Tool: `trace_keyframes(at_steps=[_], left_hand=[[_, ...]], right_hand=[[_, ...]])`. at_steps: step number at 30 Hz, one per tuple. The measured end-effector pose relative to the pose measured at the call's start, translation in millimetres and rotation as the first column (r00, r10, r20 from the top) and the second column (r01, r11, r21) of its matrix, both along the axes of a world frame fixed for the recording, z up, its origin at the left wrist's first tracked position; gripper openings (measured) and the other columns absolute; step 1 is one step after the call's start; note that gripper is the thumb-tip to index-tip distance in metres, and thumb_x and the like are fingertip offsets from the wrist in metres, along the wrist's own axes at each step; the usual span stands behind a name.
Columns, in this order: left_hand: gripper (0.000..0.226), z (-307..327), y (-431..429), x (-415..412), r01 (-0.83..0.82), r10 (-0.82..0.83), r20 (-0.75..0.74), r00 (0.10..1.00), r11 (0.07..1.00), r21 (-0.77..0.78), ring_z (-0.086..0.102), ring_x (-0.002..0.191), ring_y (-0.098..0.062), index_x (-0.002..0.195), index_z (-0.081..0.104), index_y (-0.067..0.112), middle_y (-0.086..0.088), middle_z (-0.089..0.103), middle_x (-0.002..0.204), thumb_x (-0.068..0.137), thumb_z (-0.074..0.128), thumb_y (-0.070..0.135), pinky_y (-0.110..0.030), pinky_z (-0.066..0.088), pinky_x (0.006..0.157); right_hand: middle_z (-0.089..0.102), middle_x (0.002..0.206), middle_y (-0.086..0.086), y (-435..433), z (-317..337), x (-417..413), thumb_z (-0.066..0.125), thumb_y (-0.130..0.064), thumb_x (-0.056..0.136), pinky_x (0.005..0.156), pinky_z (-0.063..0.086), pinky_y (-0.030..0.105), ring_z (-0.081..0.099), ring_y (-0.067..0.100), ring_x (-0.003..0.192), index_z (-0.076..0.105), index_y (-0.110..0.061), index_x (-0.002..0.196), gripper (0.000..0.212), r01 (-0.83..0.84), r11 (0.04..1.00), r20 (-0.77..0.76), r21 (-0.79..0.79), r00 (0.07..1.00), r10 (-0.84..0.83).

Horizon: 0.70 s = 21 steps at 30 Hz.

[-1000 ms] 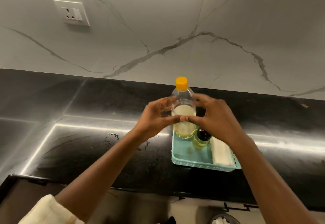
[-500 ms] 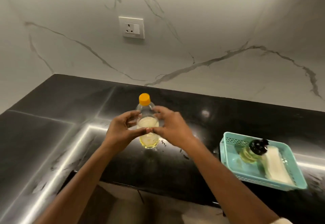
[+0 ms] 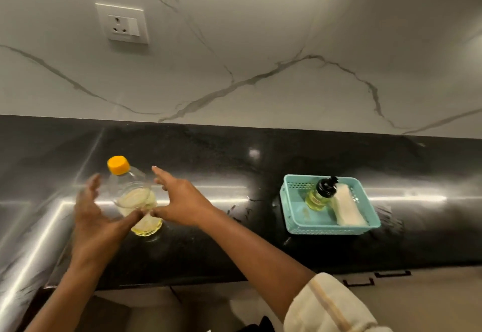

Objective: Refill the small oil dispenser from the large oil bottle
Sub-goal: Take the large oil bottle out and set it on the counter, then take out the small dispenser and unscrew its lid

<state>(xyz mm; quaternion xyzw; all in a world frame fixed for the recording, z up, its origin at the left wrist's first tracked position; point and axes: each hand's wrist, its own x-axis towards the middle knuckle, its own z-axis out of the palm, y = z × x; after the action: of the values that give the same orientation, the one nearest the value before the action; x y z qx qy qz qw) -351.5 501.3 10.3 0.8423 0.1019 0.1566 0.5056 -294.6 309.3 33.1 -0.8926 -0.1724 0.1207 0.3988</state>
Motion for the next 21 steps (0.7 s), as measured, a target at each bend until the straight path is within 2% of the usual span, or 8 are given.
trace_keyframes(at_steps=[3,5,7,8,11,14,17,21], left_hand=[[0.083,12.0,-42.1,-24.3,-0.140,0.091,0.315,0.945,0.981,0.136,0.054,0.117,-0.022,0.140,0.038,0.050,0.023,0.046,0.129,0.078,0.084,0.018,-0.024,0.044,0.092],[0.068,11.8,-81.1,-32.5,-0.103,0.028,0.401,0.916,0.980,0.169,0.052,0.100,-0.008,0.133,0.052,0.039,0.015,0.048,0.120,0.081,0.078,0.004,-0.014,0.042,0.088],[0.056,-0.1,-122.3,-26.2,0.089,-0.151,0.364,0.919,0.979,0.182,0.056,0.093,-0.006,0.123,0.065,0.015,-0.001,0.054,0.119,0.079,0.081,-0.015,-0.008,0.045,0.086],[0.056,-4.7,-144.1,-19.6,0.214,-0.256,0.312,0.915,0.963,0.161,0.060,0.093,-0.009,0.122,0.066,0.016,-0.003,0.056,0.120,0.078,0.082,-0.017,-0.010,0.050,0.085],[0.047,-14.4,-211.8,0.2,0.458,-0.463,0.190,0.866,0.886,0.075,0.069,0.104,-0.014,0.121,0.068,0.023,0.007,0.062,0.124,0.086,0.082,-0.005,-0.027,0.060,0.087],[0.038,-17.1,-274.6,20.0,0.581,-0.577,0.151,0.803,0.814,0.016,0.068,0.111,-0.007,0.122,0.071,0.024,0.013,0.067,0.122,0.089,0.079,0.007,-0.028,0.061,0.090],[0.039,-20.1,-320.2,35.7,0.651,-0.649,0.069,0.757,0.759,0.001,0.065,0.114,-0.001,0.124,0.071,0.027,0.012,0.068,0.123,0.091,0.080,0.009,-0.021,0.058,0.092],[0.039,-29.7,-353.5,44.0,0.650,-0.656,-0.017,0.754,0.750,-0.121,0.064,0.112,0.002,0.122,0.073,0.031,0.018,0.069,0.120,0.090,0.081,0.010,-0.025,0.058,0.096]], right_hand=[[0.052,0.160,0.002,-58.5,9.7,-16.8,0.084,-0.024,0.088,0.115,0.049,0.040,0.051,0.020,0.144,0.033,-0.031,0.164,0.092,0.090,0.994,0.087,0.060,0.992,-0.095],[0.061,0.147,-0.006,-118.6,13.7,-30.6,0.082,-0.021,0.088,0.106,0.052,0.025,0.058,0.005,0.130,0.049,-0.029,0.155,0.074,0.270,0.952,0.170,0.147,0.941,-0.293],[0.066,0.130,-0.010,-189.7,14.3,-44.3,0.082,-0.015,0.088,0.095,0.053,0.015,0.062,-0.003,0.113,0.060,-0.030,0.141,0.059,0.508,0.833,0.235,0.220,0.801,-0.551],[0.067,0.124,-0.009,-225.3,12.7,-49.6,0.083,-0.011,0.087,0.092,0.054,0.016,0.063,-0.003,0.108,0.061,-0.029,0.135,0.055,0.621,0.742,0.260,0.253,0.695,-0.670],[0.059,0.127,-0.006,-320.0,-7.7,-55.3,0.089,-0.007,0.080,0.100,0.057,0.035,0.063,0.010,0.109,0.053,-0.021,0.139,0.070,0.839,0.497,0.194,0.219,0.462,-0.865],[0.053,0.140,0.000,-370.6,-39.8,-47.6,0.096,-0.010,0.072,0.111,0.050,0.049,0.057,0.023,0.127,0.043,-0.015,0.150,0.094,0.843,0.530,0.027,0.090,0.530,-0.848],[0.063,0.127,-0.005,-383.5,-66.3,-38.3,0.100,-0.025,0.068,0.105,0.049,0.037,0.062,0.018,0.117,0.051,-0.021,0.139,0.087,0.756,0.654,-0.057,-0.014,0.652,-0.756],[0.066,0.107,-0.016,-390.1,-79.7,-27.9,0.099,-0.028,0.069,0.090,0.043,0.025,0.064,0.011,0.103,0.058,-0.028,0.125,0.069,0.732,0.681,-0.042,0.020,0.681,-0.731]])
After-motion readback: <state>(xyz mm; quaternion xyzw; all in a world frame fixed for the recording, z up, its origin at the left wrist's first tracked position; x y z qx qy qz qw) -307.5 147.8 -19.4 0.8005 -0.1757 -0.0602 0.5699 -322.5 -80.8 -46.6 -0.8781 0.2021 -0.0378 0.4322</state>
